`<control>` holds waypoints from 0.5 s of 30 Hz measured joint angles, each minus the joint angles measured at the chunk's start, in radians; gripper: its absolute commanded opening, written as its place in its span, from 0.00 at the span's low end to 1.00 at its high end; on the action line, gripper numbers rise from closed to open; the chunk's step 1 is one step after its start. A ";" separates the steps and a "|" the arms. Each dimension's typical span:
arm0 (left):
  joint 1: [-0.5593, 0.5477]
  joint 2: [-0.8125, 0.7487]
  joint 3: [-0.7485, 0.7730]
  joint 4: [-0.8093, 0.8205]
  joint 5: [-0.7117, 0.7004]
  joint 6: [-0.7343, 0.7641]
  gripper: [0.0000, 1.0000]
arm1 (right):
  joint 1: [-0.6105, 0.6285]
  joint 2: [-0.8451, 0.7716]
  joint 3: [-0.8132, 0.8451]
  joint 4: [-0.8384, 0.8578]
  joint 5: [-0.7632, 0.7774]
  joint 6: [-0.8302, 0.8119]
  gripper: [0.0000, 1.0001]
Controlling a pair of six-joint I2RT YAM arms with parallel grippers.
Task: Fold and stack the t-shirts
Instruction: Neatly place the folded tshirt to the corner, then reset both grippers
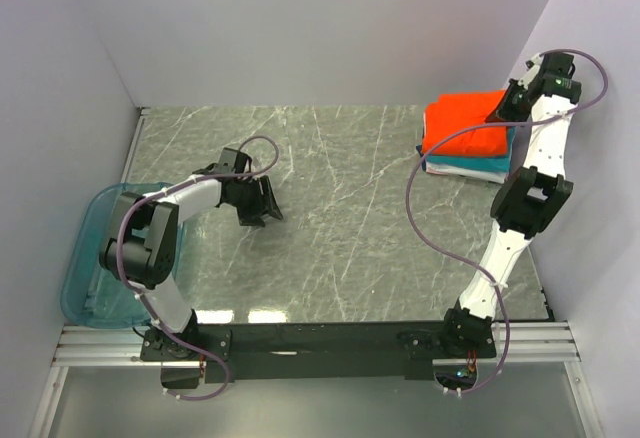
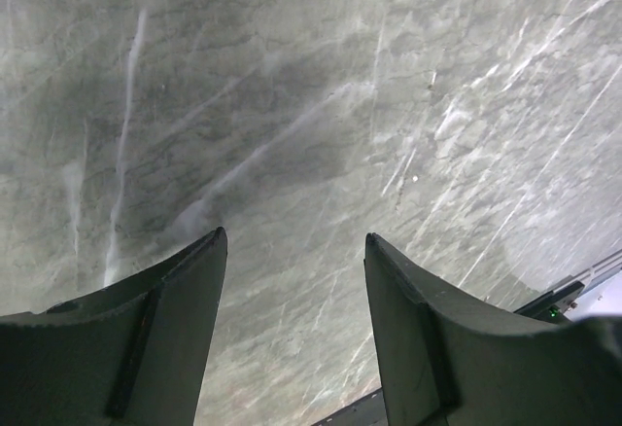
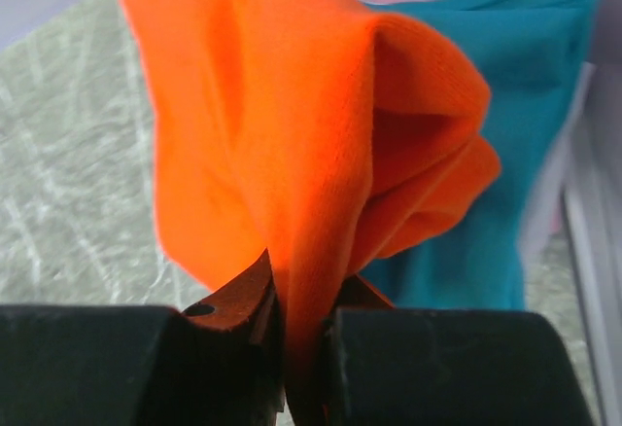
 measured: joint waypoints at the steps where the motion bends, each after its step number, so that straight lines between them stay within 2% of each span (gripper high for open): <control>1: 0.000 -0.003 0.002 -0.005 0.000 0.000 0.65 | 0.000 0.003 0.000 0.000 0.018 0.000 0.16; 2: 0.000 -0.008 0.004 -0.008 -0.002 0.000 0.64 | 0.000 0.008 0.000 0.000 0.037 0.001 0.25; 3: 0.000 -0.013 0.005 -0.011 -0.003 0.000 0.65 | 0.000 0.011 0.001 0.000 0.056 0.006 0.44; 5: 0.000 -0.021 0.006 -0.015 -0.006 0.000 0.65 | 0.000 0.018 0.001 0.000 0.105 0.015 0.64; 6: 0.000 -0.027 0.007 -0.017 -0.008 -0.001 0.65 | 0.000 0.018 -0.002 0.003 0.129 0.016 0.79; 10: 0.000 -0.064 0.008 -0.026 -0.023 -0.003 0.65 | -0.002 -0.003 -0.047 0.042 0.232 0.023 0.82; 15: 0.000 -0.136 0.018 -0.037 -0.054 -0.011 0.65 | -0.002 -0.139 -0.264 0.124 0.359 0.024 0.84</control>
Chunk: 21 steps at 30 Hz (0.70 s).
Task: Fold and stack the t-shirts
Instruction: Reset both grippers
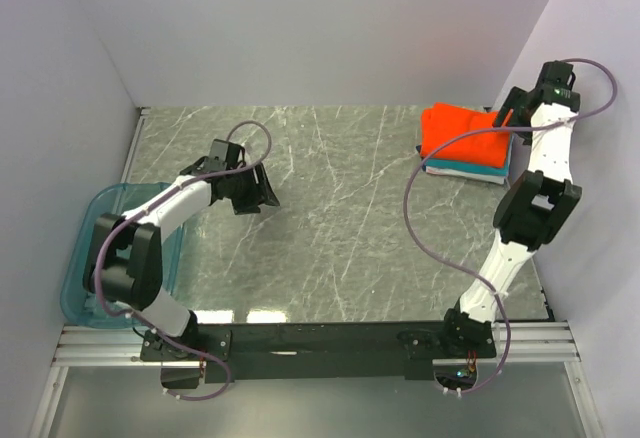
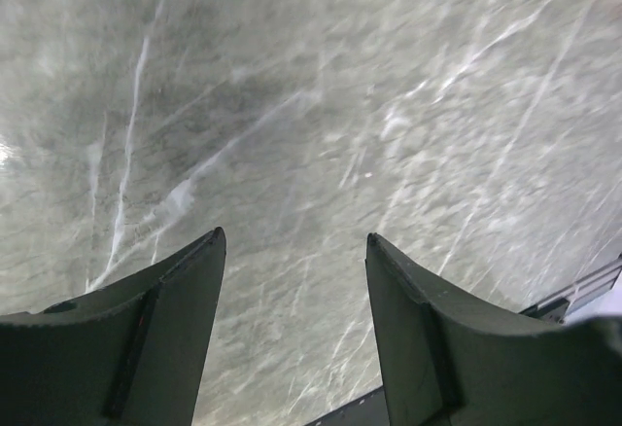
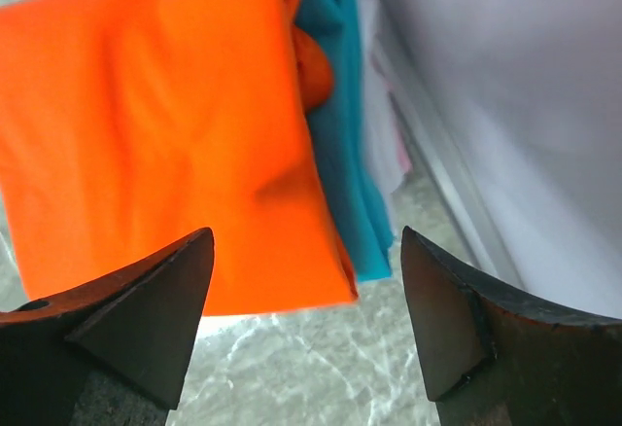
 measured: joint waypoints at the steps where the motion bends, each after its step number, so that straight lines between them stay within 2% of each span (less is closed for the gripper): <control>1: 0.000 -0.015 0.002 0.001 -0.006 -0.002 0.66 | 0.000 -0.037 -0.044 0.019 0.015 0.000 0.84; 12: 0.000 -0.190 -0.007 0.055 -0.074 -0.029 0.66 | 0.040 -0.508 -0.539 0.273 0.041 0.017 0.87; 17: 0.000 -0.295 -0.066 0.101 -0.108 -0.046 0.66 | 0.128 -0.727 -0.811 0.373 0.002 0.023 0.87; 21: -0.001 -0.375 -0.127 0.130 -0.140 -0.051 0.66 | 0.255 -0.919 -1.016 0.415 -0.013 0.044 0.88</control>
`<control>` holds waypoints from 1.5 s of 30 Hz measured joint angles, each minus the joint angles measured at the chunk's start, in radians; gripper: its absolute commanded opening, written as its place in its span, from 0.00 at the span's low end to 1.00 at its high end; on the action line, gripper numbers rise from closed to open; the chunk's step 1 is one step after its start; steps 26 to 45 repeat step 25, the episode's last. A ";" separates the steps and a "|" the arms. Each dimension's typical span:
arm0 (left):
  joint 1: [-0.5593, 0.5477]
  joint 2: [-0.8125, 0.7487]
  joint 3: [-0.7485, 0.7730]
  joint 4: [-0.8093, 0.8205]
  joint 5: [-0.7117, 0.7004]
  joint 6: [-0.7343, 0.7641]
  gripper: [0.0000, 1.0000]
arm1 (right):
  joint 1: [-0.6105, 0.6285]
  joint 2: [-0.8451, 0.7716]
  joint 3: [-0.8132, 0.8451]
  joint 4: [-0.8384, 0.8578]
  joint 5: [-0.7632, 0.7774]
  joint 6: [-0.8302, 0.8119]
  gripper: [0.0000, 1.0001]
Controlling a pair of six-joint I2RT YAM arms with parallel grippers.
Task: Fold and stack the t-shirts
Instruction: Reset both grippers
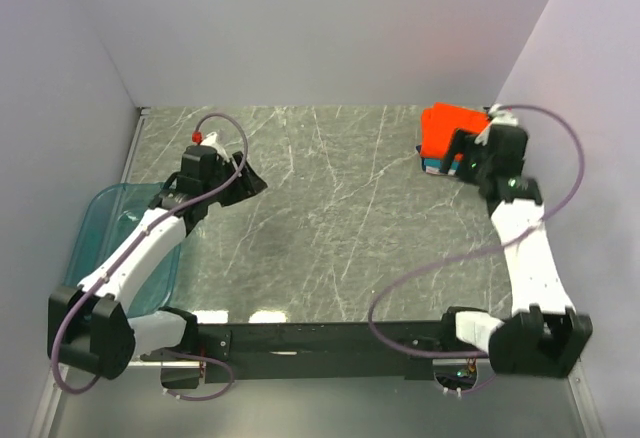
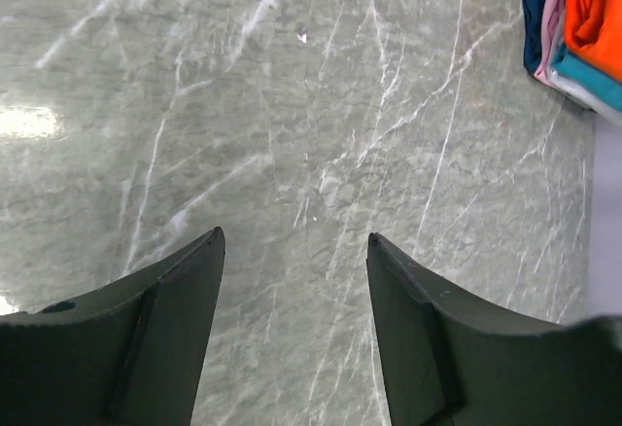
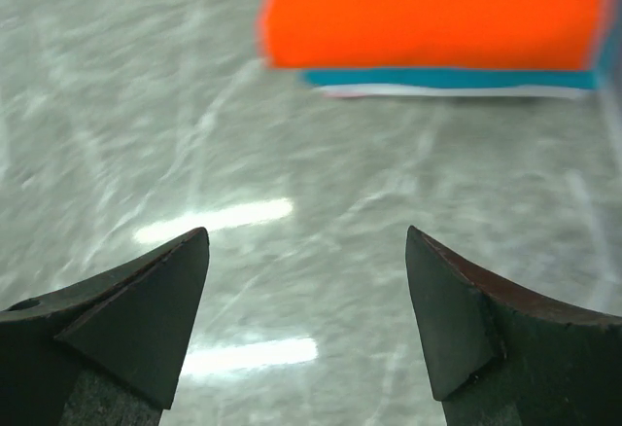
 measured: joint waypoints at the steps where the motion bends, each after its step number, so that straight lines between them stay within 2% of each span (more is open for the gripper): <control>1: -0.001 -0.015 -0.010 0.003 -0.010 -0.001 0.66 | 0.040 -0.045 -0.044 0.008 -0.004 0.009 0.88; 8: -0.002 -0.135 -0.088 0.031 -0.084 -0.002 0.66 | 0.265 -0.287 -0.326 0.089 0.005 0.104 0.89; 14: -0.002 -0.232 -0.137 0.049 -0.140 -0.002 0.66 | 0.356 -0.397 -0.463 0.111 0.043 0.156 0.89; 25: -0.002 -0.319 -0.185 0.036 -0.204 -0.006 0.67 | 0.383 -0.433 -0.479 0.123 0.087 0.169 0.91; 45: -0.002 -0.319 -0.185 0.036 -0.204 -0.006 0.67 | 0.383 -0.433 -0.479 0.123 0.087 0.169 0.91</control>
